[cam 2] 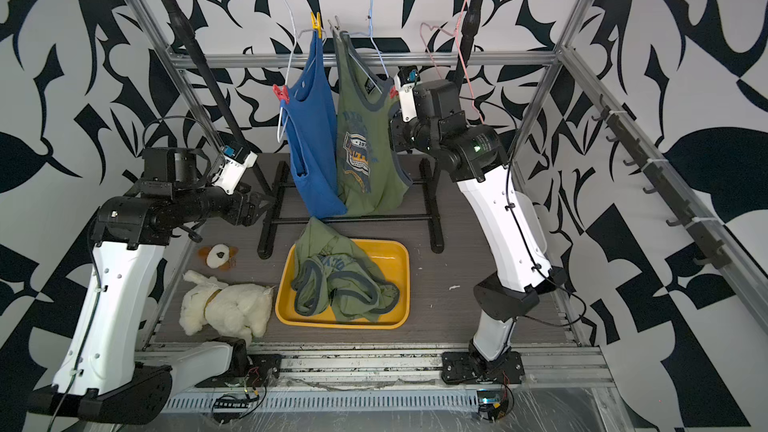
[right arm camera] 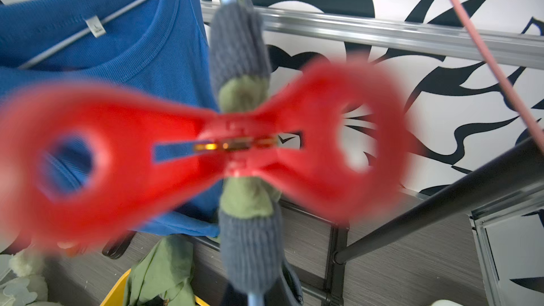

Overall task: Remove the clothespins securing tank tops to the hanger
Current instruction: Pick up the hanger from the clothesline.

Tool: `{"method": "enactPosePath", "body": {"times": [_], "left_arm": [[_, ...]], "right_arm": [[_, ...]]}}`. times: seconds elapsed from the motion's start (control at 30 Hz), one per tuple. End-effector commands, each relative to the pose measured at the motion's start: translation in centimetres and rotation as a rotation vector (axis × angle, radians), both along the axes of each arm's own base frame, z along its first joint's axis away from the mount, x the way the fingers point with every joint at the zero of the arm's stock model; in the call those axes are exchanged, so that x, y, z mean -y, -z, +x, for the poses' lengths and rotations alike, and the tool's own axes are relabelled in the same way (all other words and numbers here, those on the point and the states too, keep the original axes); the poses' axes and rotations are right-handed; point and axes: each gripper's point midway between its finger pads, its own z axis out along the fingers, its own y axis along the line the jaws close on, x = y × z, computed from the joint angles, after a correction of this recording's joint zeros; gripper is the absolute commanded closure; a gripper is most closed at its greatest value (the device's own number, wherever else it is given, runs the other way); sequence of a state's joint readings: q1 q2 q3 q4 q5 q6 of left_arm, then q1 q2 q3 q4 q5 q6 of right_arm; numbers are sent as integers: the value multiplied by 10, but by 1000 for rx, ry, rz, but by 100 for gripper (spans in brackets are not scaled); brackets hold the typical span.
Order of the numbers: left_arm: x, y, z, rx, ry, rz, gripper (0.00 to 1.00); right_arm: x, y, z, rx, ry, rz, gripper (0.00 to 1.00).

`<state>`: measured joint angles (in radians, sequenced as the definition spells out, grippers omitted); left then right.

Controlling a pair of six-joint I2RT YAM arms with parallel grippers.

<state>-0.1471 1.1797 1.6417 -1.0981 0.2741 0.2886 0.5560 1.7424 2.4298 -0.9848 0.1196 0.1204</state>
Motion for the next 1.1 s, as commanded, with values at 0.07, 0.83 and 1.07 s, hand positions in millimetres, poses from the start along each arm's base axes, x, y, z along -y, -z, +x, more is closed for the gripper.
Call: {"method": "enactPosePath", "body": {"times": [0.07, 0.83, 1.07], "left_arm": [[1, 0, -3, -16, 7, -1, 22], [1, -5, -1, -2, 1, -1, 22], [1, -5, 1, -5, 1, -2, 22]], "right_arm": [[10, -75, -9, 245, 22, 135, 100], [30, -134, -34, 407, 32, 207, 100], [38, -144, -46, 447, 38, 216, 100]]}}
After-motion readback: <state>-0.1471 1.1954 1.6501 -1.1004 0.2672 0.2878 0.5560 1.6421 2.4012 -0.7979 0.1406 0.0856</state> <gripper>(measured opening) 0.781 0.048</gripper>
